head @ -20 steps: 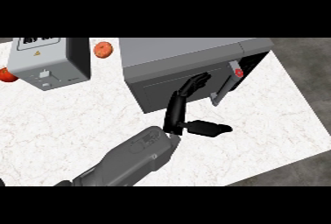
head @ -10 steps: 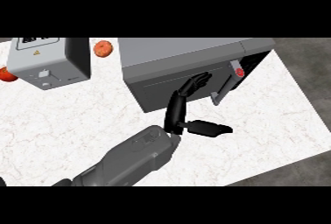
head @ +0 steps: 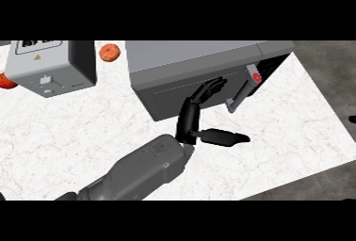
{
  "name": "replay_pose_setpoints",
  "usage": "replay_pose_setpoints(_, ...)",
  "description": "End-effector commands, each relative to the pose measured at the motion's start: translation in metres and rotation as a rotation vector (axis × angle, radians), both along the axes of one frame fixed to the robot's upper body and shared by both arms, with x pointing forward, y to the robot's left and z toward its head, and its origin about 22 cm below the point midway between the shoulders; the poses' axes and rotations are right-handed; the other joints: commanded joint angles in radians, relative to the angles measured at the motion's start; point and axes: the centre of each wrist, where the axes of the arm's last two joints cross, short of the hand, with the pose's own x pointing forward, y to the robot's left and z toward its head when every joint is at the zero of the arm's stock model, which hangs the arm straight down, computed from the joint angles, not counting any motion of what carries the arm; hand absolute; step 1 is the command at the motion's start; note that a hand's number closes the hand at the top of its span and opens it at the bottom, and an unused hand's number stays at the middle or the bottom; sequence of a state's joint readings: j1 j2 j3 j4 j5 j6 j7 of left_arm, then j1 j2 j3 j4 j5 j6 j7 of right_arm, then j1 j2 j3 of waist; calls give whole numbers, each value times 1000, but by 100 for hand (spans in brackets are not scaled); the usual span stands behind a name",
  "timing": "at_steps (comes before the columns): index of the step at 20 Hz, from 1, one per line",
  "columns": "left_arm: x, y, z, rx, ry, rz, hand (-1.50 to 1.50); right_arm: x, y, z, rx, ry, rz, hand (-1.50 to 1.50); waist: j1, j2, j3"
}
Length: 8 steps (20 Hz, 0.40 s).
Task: Pick up the milk, place it into the microwave and close the microwave
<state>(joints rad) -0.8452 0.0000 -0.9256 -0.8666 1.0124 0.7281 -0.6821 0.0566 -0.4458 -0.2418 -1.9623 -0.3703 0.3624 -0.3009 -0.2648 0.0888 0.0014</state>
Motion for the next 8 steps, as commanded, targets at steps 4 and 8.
replay_pose_setpoints(4,25,4,12,5,12,90,-150,12,-10,3,53,31,48,-150,-15,7,-1)
replay_pose_setpoints(8,22,5,8,-3,0,85,-150,18,-18,2,78,50,48,-150,-22,10,0)
